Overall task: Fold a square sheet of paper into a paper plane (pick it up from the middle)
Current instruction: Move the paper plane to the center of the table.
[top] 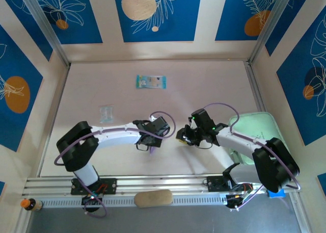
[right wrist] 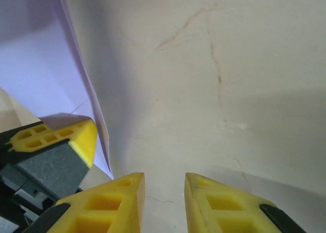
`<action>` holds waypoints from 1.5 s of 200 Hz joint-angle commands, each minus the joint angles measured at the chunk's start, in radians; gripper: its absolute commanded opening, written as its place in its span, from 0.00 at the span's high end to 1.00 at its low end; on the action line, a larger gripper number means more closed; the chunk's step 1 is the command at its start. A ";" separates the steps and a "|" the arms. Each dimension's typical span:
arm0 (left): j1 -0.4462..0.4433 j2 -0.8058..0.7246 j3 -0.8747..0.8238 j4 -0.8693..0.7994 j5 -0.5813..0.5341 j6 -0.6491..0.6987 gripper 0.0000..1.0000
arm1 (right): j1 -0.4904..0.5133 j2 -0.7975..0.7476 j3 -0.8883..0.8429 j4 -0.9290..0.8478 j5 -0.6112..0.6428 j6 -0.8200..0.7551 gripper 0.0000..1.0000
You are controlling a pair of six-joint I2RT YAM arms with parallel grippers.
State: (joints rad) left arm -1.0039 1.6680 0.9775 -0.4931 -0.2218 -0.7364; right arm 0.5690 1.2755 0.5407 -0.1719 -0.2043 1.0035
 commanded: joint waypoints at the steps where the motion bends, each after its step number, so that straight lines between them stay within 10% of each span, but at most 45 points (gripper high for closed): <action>1: 0.006 0.032 0.028 -0.045 -0.024 -0.040 0.97 | -0.001 -0.016 -0.012 -0.026 -0.001 0.008 0.73; 300: 0.013 0.196 0.126 -0.179 -0.044 -0.280 0.57 | -0.078 -0.109 -0.059 -0.060 -0.039 -0.029 0.73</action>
State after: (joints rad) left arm -0.9916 1.8214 1.1076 -0.5720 -0.2375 -0.9730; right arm 0.5110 1.2064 0.4919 -0.1852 -0.2165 1.0012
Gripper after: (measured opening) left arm 0.419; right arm 0.266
